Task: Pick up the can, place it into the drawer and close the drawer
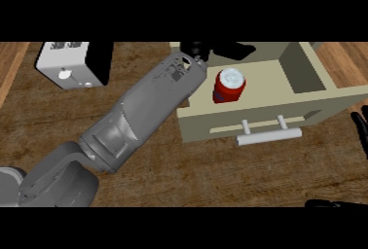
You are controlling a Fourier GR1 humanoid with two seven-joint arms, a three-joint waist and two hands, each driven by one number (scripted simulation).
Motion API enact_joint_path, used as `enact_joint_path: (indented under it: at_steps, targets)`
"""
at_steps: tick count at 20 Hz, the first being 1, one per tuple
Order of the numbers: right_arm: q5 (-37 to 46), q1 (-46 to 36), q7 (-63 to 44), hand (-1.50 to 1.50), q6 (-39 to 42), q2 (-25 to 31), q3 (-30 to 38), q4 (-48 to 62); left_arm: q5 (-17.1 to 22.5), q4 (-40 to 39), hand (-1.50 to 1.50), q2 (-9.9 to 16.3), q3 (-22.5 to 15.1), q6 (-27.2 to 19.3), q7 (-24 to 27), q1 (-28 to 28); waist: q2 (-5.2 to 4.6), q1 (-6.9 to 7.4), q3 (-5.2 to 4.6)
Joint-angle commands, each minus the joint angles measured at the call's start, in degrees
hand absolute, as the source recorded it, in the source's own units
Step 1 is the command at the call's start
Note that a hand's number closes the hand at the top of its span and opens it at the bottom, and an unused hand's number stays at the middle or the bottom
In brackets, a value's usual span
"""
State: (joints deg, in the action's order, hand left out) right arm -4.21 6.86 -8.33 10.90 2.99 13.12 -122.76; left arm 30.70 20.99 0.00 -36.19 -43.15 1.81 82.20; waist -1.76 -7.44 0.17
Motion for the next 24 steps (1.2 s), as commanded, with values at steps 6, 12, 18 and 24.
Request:
enact_joint_path:
  at_steps: [6,12,18,24]
  targets:
    - [5.6,0.0,3.1,-1.5,0.6,3.3,0.8,-2.3,3.7,0.4,-1.5,0.0,0.3,-3.1,2.4,-1.2,0.03,0.23,-0.05]
    - [15.0,-0.8,6.7,-1.5,0.2,5.2,-2.6,-4.6,7.5,2.5,-1.5,0.0,1.2,-1.9,2.0,-0.7,0.21,0.96,-0.06]
    - [22.8,-4.3,6.4,-1.5,-0.1,8.1,-5.3,-4.6,9.6,3.1,-1.5,0.0,1.6,-3.4,5.0,0.2,0.4,2.47,-0.1]
    - [37.5,-4.1,11.1,-1.5,-2.1,11.6,-9.7,0.6,9.7,3.7,-1.5,0.0,1.6,-4.1,6.8,-0.4,0.93,4.9,-0.11]
